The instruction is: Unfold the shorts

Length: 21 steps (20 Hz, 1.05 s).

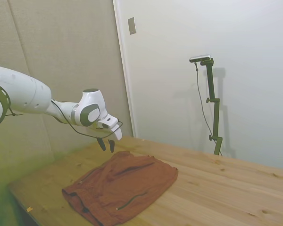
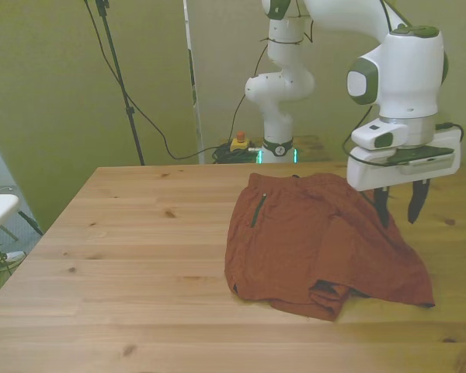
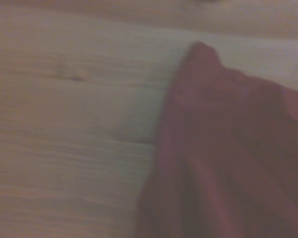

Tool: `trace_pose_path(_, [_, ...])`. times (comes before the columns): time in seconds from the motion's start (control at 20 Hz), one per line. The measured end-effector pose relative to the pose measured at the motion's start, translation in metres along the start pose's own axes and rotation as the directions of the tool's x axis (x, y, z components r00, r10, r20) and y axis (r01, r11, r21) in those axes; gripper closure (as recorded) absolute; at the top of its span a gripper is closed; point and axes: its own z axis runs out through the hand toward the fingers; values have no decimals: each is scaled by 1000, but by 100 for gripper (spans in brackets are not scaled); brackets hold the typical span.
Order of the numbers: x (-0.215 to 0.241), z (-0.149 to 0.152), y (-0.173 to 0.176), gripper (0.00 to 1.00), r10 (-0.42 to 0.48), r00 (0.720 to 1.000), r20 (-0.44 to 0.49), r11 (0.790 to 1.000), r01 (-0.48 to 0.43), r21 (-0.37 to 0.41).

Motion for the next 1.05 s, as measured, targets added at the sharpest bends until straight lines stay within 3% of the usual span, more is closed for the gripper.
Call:
trace_pose_path(0.1, [7, -4, 17, 0, 41, 999, 9, 998, -40, -41])
trace_pose_path(0.35, [1, -38, 64, 0, 72, 997, -3, 996, -72, -60])
trace_pose_path(0.6, [-13, -46, 131, 0, 85, 996, 5, 992, -84, -90])
trace_pose_path(0.9, [-26, -93, 202, 0, 73, 997, -18, 997, -74, -35])
trace_pose_path(1.05, [-33, -96, 224, 0, 71, 997, -11, 997, -71, -24])
